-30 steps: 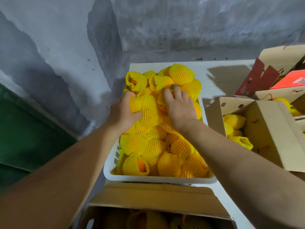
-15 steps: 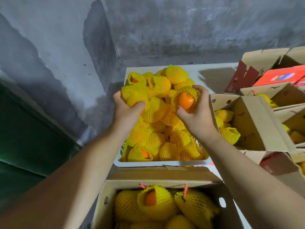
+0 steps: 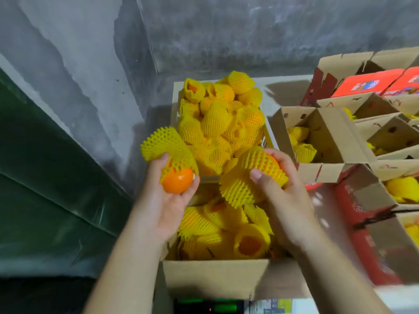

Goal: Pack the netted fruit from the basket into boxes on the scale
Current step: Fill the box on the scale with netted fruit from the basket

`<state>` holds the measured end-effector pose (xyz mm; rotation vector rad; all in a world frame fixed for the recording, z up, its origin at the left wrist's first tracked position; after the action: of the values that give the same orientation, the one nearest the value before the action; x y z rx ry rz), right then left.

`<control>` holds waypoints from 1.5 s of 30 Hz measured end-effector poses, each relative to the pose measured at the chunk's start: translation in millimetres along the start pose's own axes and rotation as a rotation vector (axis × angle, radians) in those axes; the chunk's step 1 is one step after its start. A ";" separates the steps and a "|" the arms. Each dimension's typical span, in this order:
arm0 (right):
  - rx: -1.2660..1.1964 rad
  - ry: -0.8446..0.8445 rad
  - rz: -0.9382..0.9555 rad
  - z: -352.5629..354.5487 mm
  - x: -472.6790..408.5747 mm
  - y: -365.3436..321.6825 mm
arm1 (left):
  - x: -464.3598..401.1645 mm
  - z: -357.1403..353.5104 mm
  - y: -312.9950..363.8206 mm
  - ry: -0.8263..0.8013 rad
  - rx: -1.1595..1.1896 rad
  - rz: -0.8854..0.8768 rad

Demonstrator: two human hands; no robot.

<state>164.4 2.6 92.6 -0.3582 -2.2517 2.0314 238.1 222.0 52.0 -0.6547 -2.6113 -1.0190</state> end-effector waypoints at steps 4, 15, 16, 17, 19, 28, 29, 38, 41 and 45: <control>0.089 0.094 0.041 -8.1 36.8 -4.7 | 36.8 37.2 -1.3 0.088 0.106 0.002; 1.036 -0.297 0.045 -86.4 49.8 -13.1 | 106.0 44.9 11.6 0.004 0.050 -0.066; 1.122 -0.337 -0.064 -84.5 50.9 -4.2 | 110.5 44.5 9.4 0.003 0.041 -0.051; 1.088 -0.306 -0.121 -79.8 53.4 -5.9 | 114.4 43.4 7.6 0.000 0.032 -0.035; 0.930 -0.185 -0.045 -73.2 64.8 -28.5 | 121.3 38.2 3.8 -0.019 0.020 -0.008; 0.694 -0.449 0.208 -139.1 111.4 -56.4 | 151.7 -11.8 -29.1 -0.428 -0.250 0.159; 0.649 -0.420 0.195 -136.2 111.5 -57.8 | 152.9 -13.3 -29.9 -0.471 -0.266 0.158; 0.185 -0.152 0.030 -102.6 117.2 -44.5 | 150.5 14.8 6.7 -0.264 -0.700 -0.383; 0.147 -0.094 -0.002 -96.7 119.4 -38.5 | 159.3 6.0 13.1 -0.277 -0.786 -0.506; 0.170 -0.025 -0.038 -92.3 119.9 -34.9 | 173.1 -4.2 18.6 -0.333 -0.770 -0.570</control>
<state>64.6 116.6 126.7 -0.2749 -2.0618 2.1988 98.1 285.5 133.8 -0.2037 -2.6900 -2.3224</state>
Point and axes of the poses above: each hand's wrist, its own x-axis away from the middle knuckle, its own z-axis out of the back of the hand, y = z × x, the point moved 10 cm from there along -x, towards the middle knuckle, and after that the axes turned 9 degrees about -y, right-handed, at the moved point
